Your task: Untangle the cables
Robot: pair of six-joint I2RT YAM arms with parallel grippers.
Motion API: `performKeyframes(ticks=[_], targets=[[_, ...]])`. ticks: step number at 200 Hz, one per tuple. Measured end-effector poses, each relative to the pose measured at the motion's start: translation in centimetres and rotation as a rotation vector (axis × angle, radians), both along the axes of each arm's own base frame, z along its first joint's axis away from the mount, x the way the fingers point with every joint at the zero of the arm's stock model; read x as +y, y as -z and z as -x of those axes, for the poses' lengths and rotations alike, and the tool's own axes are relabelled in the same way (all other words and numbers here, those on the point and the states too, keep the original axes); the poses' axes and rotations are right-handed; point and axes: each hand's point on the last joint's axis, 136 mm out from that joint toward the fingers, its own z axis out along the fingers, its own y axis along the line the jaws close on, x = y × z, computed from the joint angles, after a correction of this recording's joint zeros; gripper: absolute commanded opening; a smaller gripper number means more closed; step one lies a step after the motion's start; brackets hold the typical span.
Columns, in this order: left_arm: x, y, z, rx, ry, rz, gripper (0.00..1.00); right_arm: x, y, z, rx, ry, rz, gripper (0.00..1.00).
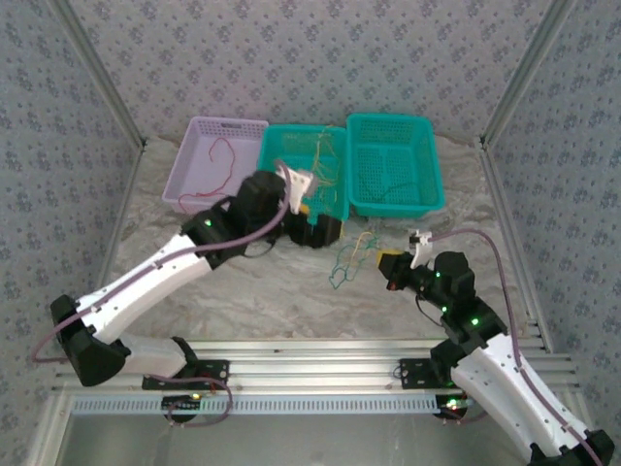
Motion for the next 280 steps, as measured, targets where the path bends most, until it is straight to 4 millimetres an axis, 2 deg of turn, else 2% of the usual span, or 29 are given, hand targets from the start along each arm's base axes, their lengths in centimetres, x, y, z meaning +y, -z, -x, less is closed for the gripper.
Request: performKeyframes(ticks=[30, 66, 121, 135, 168, 182, 193, 200, 206, 217, 231, 236, 280], targets=[[-1.0, 4.5, 3.6, 0.074, 0.074, -0.075, 1.00, 0.9, 0.6, 0.4, 0.011, -0.035, 0.022, 0.00], [-0.8, 6.7, 4.7, 0.113, 0.083, -0.112, 0.96, 1.4, 0.9, 0.6, 0.009, -0.048, 0.044, 0.00], [-0.9, 6.9, 4.9, 0.122, 0.080, -0.107, 0.47, 1.4, 0.1, 0.4, -0.016, -0.028, 0.053, 0.00], [-1.0, 6.8, 5.0, 0.126, 0.085, -0.101, 0.45, 1.3, 0.1, 0.3, -0.017, -0.021, 0.055, 0.00], [-1.5, 7.0, 5.2, 0.136, 0.104, -0.087, 0.31, 1.2, 0.1, 0.2, -0.019, -0.010, 0.060, 0.00], [-1.7, 7.1, 5.2, 0.144, 0.108, -0.080, 0.34, 1.1, 0.1, 0.2, -0.020, -0.004, 0.061, 0.00], [-1.9, 7.3, 5.3, 0.148, 0.114, -0.075, 0.41, 1.2, 0.1, 0.1, -0.021, -0.002, 0.060, 0.00], [-1.9, 7.5, 5.4, 0.156, 0.115, -0.075, 0.41, 1.2, 0.0, 0.1, -0.024, -0.001, 0.057, 0.00], [-1.9, 7.7, 5.4, 0.159, 0.118, -0.078, 0.36, 1.2, 0.0, 0.1, -0.026, -0.001, 0.056, 0.00], [-2.0, 7.9, 5.4, 0.169, 0.117, -0.079, 0.18, 1.2, -0.2, 0.0, -0.031, 0.000, 0.054, 0.00], [-2.1, 8.2, 5.5, 0.175, 0.121, -0.081, 0.07, 1.3, -0.3, 0.0, -0.036, 0.002, 0.052, 0.00], [-2.1, 8.3, 5.5, 0.173, 0.123, -0.085, 0.00, 1.2, -0.3, 0.0, -0.036, 0.005, 0.053, 0.00], [-1.3, 7.6, 4.9, 0.134, 0.084, -0.083, 0.00, 1.2, -0.2, -0.1, -0.035, 0.010, 0.058, 0.00]])
